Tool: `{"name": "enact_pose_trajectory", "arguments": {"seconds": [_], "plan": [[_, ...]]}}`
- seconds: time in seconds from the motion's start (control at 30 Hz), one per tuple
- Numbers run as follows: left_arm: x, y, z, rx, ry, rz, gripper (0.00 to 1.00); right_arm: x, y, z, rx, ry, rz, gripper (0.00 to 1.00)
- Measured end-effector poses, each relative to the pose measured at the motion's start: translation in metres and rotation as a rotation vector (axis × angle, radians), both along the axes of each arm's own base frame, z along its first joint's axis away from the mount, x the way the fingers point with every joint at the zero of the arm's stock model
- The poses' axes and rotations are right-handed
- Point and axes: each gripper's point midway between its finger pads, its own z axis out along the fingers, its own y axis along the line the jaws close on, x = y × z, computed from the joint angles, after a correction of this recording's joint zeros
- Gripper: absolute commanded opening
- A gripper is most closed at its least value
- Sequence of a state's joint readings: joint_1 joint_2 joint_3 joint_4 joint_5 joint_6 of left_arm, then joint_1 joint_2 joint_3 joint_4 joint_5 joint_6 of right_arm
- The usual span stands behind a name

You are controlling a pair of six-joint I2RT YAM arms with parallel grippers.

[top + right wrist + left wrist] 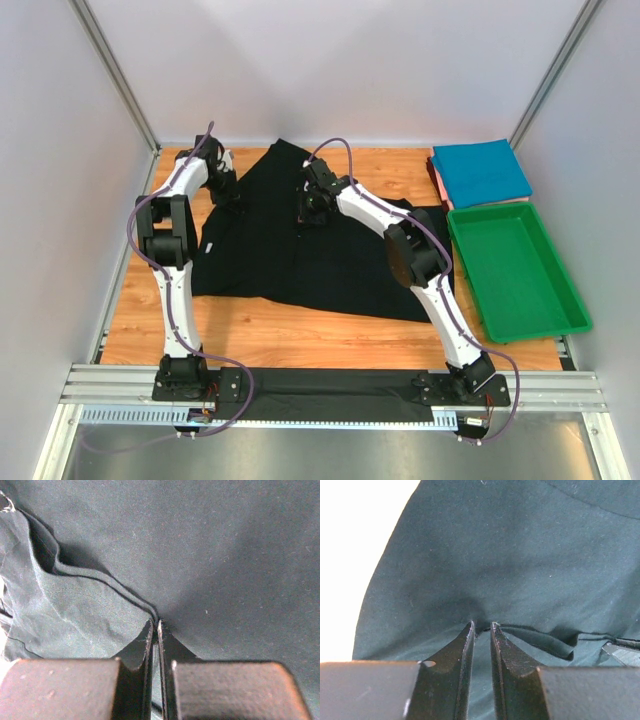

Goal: Fold and stack the t-shirts
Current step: Fold the tshirt

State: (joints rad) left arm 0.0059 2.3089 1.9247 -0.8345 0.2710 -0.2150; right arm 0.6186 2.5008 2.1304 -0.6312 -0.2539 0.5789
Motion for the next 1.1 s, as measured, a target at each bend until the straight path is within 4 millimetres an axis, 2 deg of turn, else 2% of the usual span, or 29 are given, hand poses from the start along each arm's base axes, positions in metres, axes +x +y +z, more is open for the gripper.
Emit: {"name": "enact_pose_trajectory", "arguments": {"seconds": [0.37, 0.73, 0.83, 0.87, 0.97, 1.1], "plan": [[-0.001, -0.004, -0.001, -0.018, -0.004, -0.02, 0.24, 0.0, 0.001, -0.001, 0.004, 0.0, -0.002, 0.03], [-0.006, -0.016, -0.008, -0.019, 0.0, -0.053, 0.23, 0.0, 0.001, -0.001, 0.007, 0.001, -0.006, 0.04], [-0.007, -0.015, -0.008, -0.016, -0.003, -0.053, 0.14, 0.0, 0.001, -0.001, 0.008, -0.001, -0.005, 0.02], [-0.007, -0.015, -0.009, -0.014, -0.003, -0.054, 0.07, 0.0, 0.001, -0.001, 0.008, -0.001, -0.005, 0.0], [-0.007, -0.014, -0.009, -0.006, -0.003, -0.055, 0.0, 0.0, 0.001, -0.001, 0.008, -0.002, -0.005, 0.0], [-0.007, -0.011, -0.007, 0.018, -0.006, -0.049, 0.0, -0.001, -0.001, 0.0, 0.007, -0.005, -0.007, 0.0]]}}
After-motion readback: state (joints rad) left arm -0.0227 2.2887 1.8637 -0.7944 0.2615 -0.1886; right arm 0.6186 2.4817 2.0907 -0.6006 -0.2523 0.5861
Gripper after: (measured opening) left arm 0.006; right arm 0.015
